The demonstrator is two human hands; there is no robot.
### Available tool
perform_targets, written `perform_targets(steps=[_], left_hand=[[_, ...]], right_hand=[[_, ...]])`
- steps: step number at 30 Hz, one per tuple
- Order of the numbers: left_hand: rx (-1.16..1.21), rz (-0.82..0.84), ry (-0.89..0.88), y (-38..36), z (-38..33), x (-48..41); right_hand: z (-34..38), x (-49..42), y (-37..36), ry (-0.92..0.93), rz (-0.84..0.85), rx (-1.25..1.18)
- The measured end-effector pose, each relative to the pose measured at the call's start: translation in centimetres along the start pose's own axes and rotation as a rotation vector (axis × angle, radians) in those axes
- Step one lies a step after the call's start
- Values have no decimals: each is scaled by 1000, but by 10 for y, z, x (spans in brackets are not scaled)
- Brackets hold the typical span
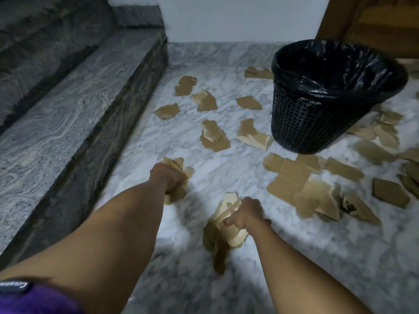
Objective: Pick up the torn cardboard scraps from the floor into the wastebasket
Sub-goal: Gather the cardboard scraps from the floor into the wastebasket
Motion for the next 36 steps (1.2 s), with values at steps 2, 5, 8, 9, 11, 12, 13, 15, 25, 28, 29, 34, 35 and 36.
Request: perform_targets(steps=[2, 5, 8, 9, 11, 12, 13, 15, 25, 28, 29, 34, 35, 36], left_hand=[[-153, 80, 17, -11, 2, 15], [-237, 182, -54, -25, 4, 17], [-295, 229, -101, -29, -7, 28], [-319, 282, -139, -35, -13, 36], [-328, 424, -195, -50, -25, 59], [-300, 464, -202, -57, -27, 66], [-290, 456, -200, -63, -27, 67], [-314, 422, -215, -73, -28, 70], [-371, 453, -293, -138, -68, 133], [-432, 480, -386, -167, -80, 159], [-438, 513, -405, -180, -83, 170], [-498, 687, -517, -250, -99, 229], [-499, 705, -534, -263, -102, 237], [-500, 719, -549, -275, -103, 246]], right_hand=[[-4, 6, 0, 9, -21, -38], [-19, 12, -3, 42, -60, -112], [-32, 15, -3, 56, -79, -158], [-36, 15, -3, 63, -73, -166], [-42, 13, -3, 95, -46, -289], [-47, 12, -1, 100, -20, -415], [-56, 11, 0, 93, 6, -552], [-74, 12, 6, 89, 23, -758], [-167, 36, 60, -35, 70, -952], [-205, 43, 91, -69, 62, -942], [-221, 44, 103, -90, 37, -938], [-320, 39, 143, -289, -194, -886], [-338, 41, 146, -348, -246, -847], [-354, 45, 149, -418, -308, -771]])
Point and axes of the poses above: each hand's wrist, its own x-axis away from the middle knuckle, its own y-axis out of the back of the hand, z = x × y, the point moved 6 cm from there along -x, towards the middle knuckle, and after that the axes turned 7 degrees about -y, right-handed, at the moved point
